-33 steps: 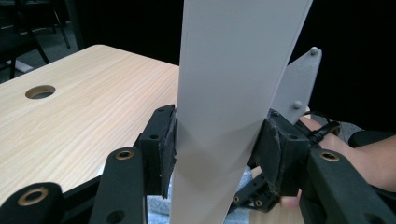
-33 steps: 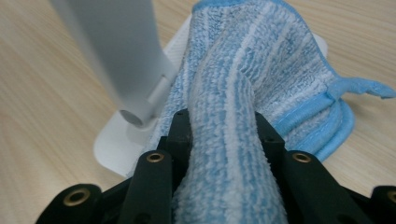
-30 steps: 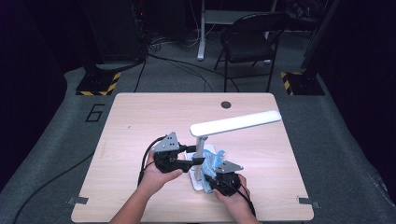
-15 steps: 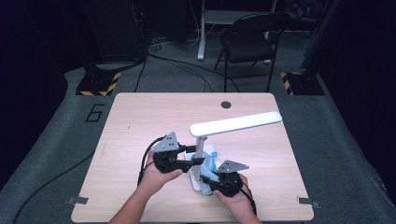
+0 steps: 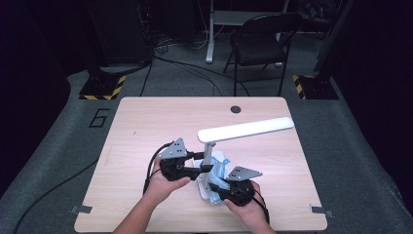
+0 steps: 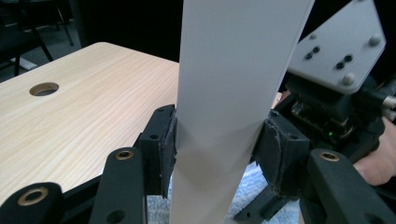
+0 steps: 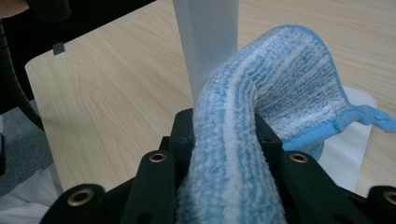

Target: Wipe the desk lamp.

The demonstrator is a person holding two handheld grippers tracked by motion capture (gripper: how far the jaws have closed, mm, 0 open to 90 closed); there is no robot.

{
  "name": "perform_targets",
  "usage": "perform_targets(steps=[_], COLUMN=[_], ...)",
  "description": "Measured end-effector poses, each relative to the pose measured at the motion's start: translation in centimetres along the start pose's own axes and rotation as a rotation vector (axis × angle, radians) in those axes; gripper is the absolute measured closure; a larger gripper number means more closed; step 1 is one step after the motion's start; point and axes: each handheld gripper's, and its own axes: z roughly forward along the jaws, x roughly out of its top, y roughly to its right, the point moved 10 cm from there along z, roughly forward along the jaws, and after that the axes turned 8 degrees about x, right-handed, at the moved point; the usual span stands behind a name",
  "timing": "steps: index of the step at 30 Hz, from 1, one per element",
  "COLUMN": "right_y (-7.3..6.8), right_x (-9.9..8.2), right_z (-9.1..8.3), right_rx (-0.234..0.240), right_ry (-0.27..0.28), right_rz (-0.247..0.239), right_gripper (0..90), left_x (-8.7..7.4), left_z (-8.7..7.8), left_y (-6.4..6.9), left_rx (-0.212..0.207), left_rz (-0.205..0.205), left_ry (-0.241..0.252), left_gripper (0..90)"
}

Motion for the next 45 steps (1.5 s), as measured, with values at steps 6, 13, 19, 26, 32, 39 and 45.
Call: perform_targets(steps=[6,13,19,26,32,39,45], right_y=[-0.6,-0.6,-0.3,0.1,0.3,0.3,-0.1], right_x=[2.2,2.3,1.6,0.4,-1.1,-1.1,0.0], right_z=[-1.5,-1.5,-1.3,-0.2,0.7,0.7,0.1], right_rx=[0.010,-0.003,-0.020,-0.017,-0.020,-0.019,-0.009], right_ry=[0.033,0.027,0.013,-0.012,-0.051,-0.044,-0.021], right_rz=[-0.038,-0.063,-0.052,-0.045,-0.037,-0.049,-0.062], right_gripper=[67.6,67.5,67.5,67.5,67.6,67.6,67.5], left_x=[0.1,0.0,-0.7,-2.1,-2.5,-2.8,-3.0], left_z=[0.0,-0.8,-1.5,-1.7,-1.7,-1.5,-1.6], left_y=[0.0,0.0,-0.1,0.1,0.1,0.0,0.0], left_rx=[-0.003,-0.005,-0.004,-0.022,-0.046,-0.046,-0.062], left_rz=[-0.012,-0.026,-0.027,-0.008,-0.008,-0.022,-0.023], left_ry=[-0.009,0.005,-0.013,-0.041,-0.043,-0.038,-0.040], left_gripper=[50.3,46.6,49.6,60.7,64.6,65.1,65.0])
